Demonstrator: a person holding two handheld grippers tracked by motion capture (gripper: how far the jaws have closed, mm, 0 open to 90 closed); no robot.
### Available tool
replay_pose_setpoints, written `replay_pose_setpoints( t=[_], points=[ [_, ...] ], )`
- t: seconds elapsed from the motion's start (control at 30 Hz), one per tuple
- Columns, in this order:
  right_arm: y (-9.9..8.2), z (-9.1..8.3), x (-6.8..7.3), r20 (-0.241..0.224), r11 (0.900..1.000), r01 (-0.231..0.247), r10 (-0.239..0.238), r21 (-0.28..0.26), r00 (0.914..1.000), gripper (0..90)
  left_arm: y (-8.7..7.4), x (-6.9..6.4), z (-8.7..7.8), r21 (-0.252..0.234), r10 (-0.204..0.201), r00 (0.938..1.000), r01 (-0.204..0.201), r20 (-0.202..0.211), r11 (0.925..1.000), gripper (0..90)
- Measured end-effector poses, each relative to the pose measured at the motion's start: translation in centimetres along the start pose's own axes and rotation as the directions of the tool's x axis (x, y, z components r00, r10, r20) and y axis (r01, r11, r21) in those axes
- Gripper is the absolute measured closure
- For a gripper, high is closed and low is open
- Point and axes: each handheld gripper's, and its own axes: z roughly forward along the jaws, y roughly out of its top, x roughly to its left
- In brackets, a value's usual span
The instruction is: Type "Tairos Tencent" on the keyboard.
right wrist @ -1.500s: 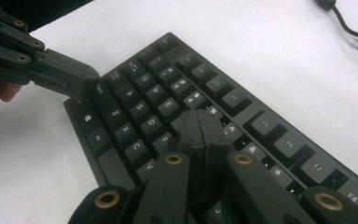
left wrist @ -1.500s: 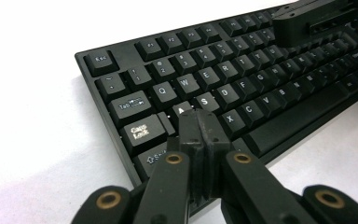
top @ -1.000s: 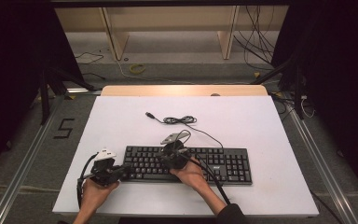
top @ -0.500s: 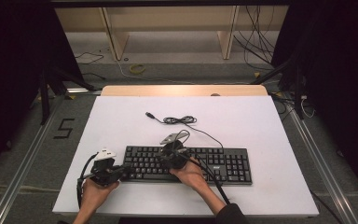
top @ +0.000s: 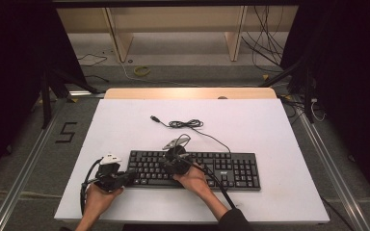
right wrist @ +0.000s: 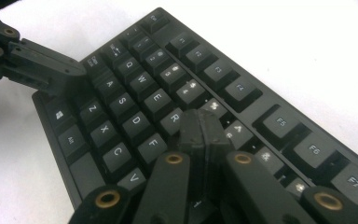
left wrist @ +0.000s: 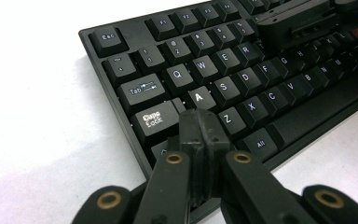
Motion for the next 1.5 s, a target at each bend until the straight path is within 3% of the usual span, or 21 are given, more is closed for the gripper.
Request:
replay_pose_setpoints(
  t=[0.2, 0.4, 0.87, 1.1, 1.5],
  points=[
    [0.0, 0.0, 0.2, 0.011, 1.0000, 0.007, -0.007, 0.001, 0.9999, 90.0, 0.0, 0.0, 0.0, 0.004, 0.002, 1.0000, -0.002, 0.005, 1.0000, 89.6],
    [0.0, -0.3, 0.0, 0.000, 0.9997, -0.025, 0.025, -0.003, 0.9997, 90.0, 0.1, 0.0, -0.2, -0.005, -0.010, 0.9999, 0.010, 0.008, 0.9999, 89.3],
    [0.4, -2.5, 0.0, -0.043, 0.9954, -0.044, 0.041, -0.084, 0.9982, 80.2, 0.4, -0.4, -0.8, -0.093, 0.010, 0.9981, -0.004, 0.061, 0.9956, 78.8],
    [0.3, -3.5, -0.2, -0.065, 0.9920, -0.050, 0.043, -0.116, 0.9970, 70.4, 0.5, -0.4, -1.0, -0.137, 0.004, 0.9960, 0.008, 0.090, 0.9906, 69.3],
    [-0.4, -5.3, -0.1, -0.086, 0.9883, -0.049, 0.036, -0.144, 0.9956, 45.1, 0.9, -0.3, -1.0, -0.181, -0.018, 0.9929, 0.040, 0.118, 0.9827, 47.2]
  ],
)
